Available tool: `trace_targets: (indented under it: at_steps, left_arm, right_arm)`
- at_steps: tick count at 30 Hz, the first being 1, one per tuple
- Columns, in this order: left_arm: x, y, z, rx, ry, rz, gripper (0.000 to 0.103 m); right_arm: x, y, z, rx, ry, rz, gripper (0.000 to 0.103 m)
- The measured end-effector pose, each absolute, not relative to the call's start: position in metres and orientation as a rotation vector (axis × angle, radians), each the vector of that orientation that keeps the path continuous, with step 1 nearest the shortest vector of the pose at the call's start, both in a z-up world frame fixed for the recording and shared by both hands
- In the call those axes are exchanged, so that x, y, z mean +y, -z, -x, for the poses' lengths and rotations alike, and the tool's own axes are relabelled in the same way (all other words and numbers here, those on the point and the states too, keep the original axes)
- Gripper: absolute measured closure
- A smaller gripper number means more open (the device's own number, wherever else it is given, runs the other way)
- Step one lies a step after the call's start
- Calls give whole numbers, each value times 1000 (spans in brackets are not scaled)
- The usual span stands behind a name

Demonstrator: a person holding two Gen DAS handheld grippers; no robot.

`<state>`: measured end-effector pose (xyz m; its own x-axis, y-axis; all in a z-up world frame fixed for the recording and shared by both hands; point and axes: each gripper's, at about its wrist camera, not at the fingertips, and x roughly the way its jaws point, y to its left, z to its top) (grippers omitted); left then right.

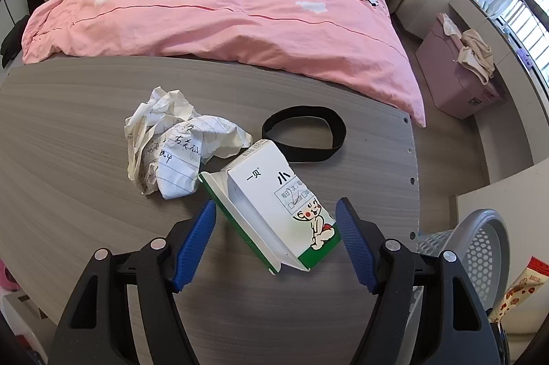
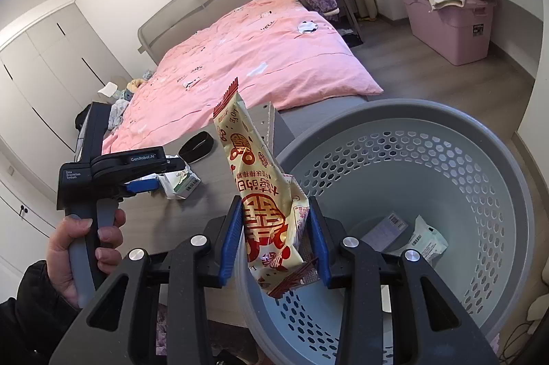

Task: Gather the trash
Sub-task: 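Carry the snack wrapper over the basket with the right gripper while the left gripper approaches the white-green box, then grasp the white-green milk box with the left gripper and lift it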

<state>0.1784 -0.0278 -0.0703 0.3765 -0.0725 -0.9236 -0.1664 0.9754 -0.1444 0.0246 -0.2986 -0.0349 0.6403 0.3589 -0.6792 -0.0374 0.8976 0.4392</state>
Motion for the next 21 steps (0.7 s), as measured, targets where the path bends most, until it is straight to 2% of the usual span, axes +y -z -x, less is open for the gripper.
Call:
trace_targets:
  at_steps: [16,17,21]
  left_arm:
    - [-38,87,-190,1200,-98,172,34]
    - [-39,87,-190,1200,-92,173,35]
    - [-38,86,-184,1181,-61,184,49]
  right_arm:
    - [-308,39,-26,859,-233,-428,67]
    - [-308,38,-26,860,-232,-427,67]
    - [-306,38,-25,862,-223,-422,67]
